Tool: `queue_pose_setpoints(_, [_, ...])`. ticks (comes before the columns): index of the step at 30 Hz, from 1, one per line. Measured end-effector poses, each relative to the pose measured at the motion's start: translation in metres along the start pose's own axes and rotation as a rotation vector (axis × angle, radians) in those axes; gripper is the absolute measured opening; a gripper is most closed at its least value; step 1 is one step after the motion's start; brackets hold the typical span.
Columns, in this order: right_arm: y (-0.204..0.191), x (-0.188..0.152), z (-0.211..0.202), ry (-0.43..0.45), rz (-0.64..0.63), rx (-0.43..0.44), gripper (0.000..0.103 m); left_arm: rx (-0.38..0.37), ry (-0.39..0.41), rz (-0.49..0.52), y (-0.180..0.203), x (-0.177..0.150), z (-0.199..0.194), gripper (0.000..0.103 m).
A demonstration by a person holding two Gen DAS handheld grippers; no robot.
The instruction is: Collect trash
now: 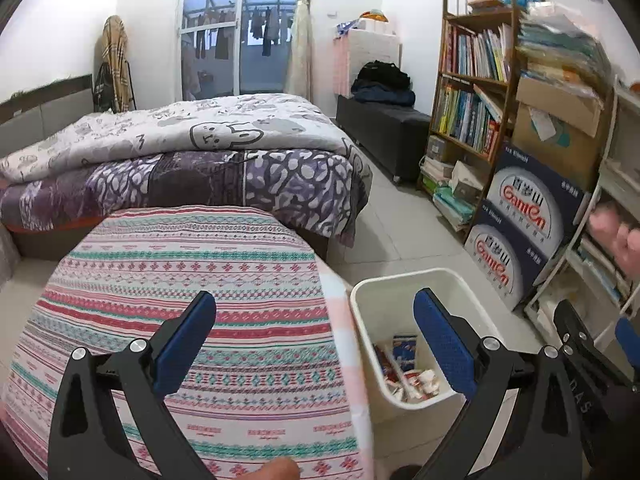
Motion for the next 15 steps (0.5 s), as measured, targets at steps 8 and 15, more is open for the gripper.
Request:
queue_pose_setpoints(8, [0.0014,-0.0043,-0.0012,0.020,0.011,0.011,0.096,0.018,-0.002,0.040,0.0023,-0.0065,-0.0030,0.096])
queue_pose_setpoints(15, [0.0033,-0.0089,0.0008,0.010,0.021,0.030,0.096,0.028,0.000,0.045,0.0041,-0.0050,-0.0018,0.096])
Point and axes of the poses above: each gripper's, at about its wrist camera, not at the fingertips, and z roughly the way its jaws point, y to its right, x to its top, the point moved 5 cm from there along z, roughly the way its jaws point, and after that the axes turned 8 degrees about z, right-handed, at the moved point
